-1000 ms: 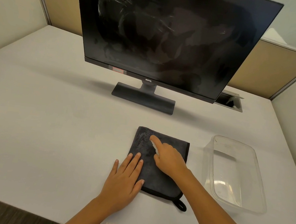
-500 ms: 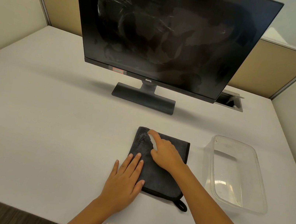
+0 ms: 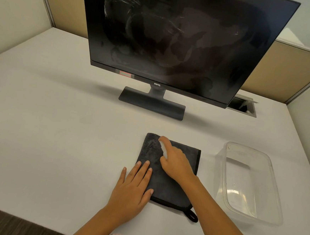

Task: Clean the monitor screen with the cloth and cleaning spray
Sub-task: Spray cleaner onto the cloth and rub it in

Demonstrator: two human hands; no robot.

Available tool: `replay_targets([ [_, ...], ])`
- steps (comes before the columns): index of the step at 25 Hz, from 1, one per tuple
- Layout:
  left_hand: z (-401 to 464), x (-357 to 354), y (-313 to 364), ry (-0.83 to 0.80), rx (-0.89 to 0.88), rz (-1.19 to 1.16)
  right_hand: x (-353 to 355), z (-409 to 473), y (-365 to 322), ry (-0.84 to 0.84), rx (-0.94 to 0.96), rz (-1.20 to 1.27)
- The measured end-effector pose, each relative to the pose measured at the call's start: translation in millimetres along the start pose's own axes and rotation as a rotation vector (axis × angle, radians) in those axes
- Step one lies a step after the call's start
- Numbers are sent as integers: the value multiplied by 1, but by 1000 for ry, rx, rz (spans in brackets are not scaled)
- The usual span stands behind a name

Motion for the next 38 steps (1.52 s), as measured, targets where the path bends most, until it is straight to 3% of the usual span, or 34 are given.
replay_targets([
  [10, 0, 2, 2, 1, 7, 12, 18, 28, -3, 53, -32, 71],
  [17, 0, 1, 1, -3, 1, 13, 25, 9, 33, 122, -186, 155],
  [34, -4, -3, 1, -5, 48, -1, 1, -36, -11, 64, -54, 71],
  [38, -3, -4, 1, -12, 43, -7, 8, -38, -5, 124, -89, 153],
])
Point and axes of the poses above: each hand's wrist, its own z-axis towards the middle knuckle, its own x-axis out of the back of the hand, y = z × x, the point moved 3 cm from there along z, towards the middle knuckle, and after that the axes turned 10 degrees about -x, right-handed, at the moved point
